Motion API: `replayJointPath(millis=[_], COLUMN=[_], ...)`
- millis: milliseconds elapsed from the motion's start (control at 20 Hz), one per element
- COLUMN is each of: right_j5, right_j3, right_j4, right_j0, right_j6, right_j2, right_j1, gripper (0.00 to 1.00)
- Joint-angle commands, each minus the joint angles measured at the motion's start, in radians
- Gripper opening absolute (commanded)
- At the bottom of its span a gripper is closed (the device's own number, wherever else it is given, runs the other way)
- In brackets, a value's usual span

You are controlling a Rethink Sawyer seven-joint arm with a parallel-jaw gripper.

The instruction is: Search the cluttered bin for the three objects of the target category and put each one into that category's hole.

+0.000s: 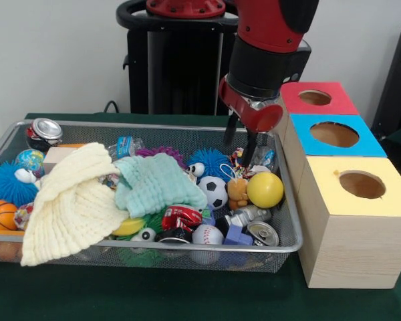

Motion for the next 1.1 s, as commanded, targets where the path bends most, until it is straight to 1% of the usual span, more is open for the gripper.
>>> replayJointPath(millis=[50, 100, 300, 550, 650, 850, 1100], right_j5=[-0.16, -0.184, -0.23, -0.285, -0.299, -0.295, -0.266], right_j3=[0.012, 0.018, 0.024, 0.052, 0.069, 0.103, 0.143], right_j4=[-0.015, -0.013, -0.014, -0.022, -0.023, -0.022, -0.011], right_j0=[-0.05, -0.054, -0.065, -0.078, -0.071, -0.06, -0.033], right_j6=[0.079, 0.08, 0.077, 0.068, 0.073, 0.081, 0.098], right_j2=[0.105, 0.116, 0.128, 0.142, 0.143, 0.137, 0.126], right_j1=[0.099, 0.111, 0.136, 0.145, 0.143, 0.124, 0.086], gripper=[1.0, 1.0, 1.0, 1.0, 1.0, 1.0, 1.0])
